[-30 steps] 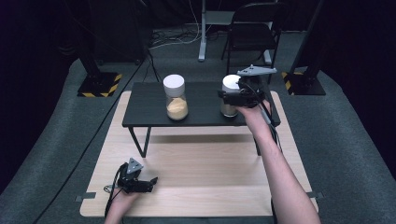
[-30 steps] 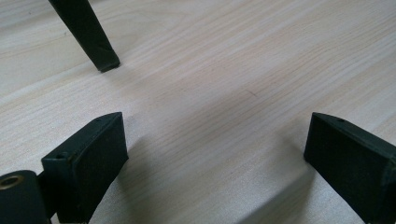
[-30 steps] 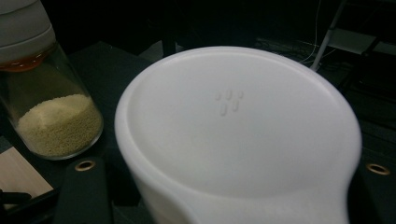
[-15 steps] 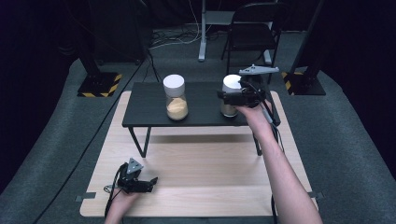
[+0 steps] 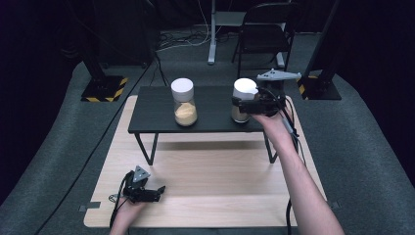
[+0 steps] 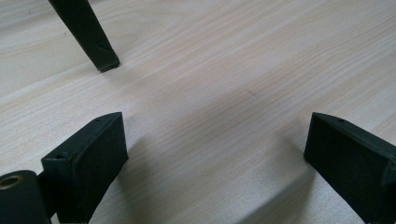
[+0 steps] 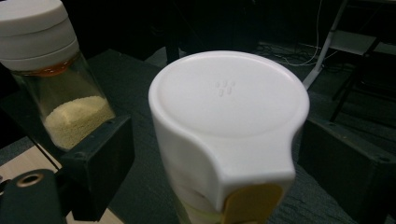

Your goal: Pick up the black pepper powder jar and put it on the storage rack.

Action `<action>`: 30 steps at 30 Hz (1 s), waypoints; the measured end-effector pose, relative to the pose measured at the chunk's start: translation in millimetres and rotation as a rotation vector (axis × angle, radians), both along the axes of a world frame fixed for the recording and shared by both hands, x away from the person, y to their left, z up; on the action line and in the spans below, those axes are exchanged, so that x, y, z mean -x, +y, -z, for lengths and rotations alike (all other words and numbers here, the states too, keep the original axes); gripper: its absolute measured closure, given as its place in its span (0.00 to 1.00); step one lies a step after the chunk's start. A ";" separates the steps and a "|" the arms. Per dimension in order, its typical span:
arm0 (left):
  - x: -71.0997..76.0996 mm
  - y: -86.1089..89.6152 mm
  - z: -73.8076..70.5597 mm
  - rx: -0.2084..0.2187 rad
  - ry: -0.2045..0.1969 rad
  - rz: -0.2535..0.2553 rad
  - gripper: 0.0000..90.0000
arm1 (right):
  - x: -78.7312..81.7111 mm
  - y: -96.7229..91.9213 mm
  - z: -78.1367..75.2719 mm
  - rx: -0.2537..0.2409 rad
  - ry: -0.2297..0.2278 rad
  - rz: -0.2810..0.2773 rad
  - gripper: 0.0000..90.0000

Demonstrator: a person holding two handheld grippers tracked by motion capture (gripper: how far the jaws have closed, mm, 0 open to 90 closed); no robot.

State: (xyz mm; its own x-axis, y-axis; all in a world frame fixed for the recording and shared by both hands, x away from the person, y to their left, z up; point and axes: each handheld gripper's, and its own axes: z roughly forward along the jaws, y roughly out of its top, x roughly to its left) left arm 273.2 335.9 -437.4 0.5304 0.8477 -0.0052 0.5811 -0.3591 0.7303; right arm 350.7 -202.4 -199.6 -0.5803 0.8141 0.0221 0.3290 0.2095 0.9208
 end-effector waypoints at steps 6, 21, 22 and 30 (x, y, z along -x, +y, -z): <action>0.0 0.0 0.0 0.000 0.000 0.000 0.06 | 10.2 -4.4 3.4 -0.003 -0.011 -0.007 0.08; 0.1 -0.1 0.0 0.000 0.000 0.000 0.06 | 36.0 -19.1 22.4 -0.020 -0.031 -0.023 0.01; 0.1 -0.2 0.0 0.000 0.000 -0.001 0.06 | 37.4 -20.5 23.6 -0.021 -0.031 -0.023 0.01; 0.4 -0.3 0.0 0.000 0.000 -0.002 0.06 | 51.6 -30.9 40.3 -0.044 -0.040 -0.019 0.00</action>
State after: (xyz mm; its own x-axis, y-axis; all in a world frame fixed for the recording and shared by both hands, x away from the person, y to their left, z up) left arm 272.8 335.6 -437.5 0.5286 0.8489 -0.0053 0.5818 -0.3577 0.7304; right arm 299.1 -233.3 -239.9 -0.5965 0.8019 0.0347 0.2886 0.1740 0.9415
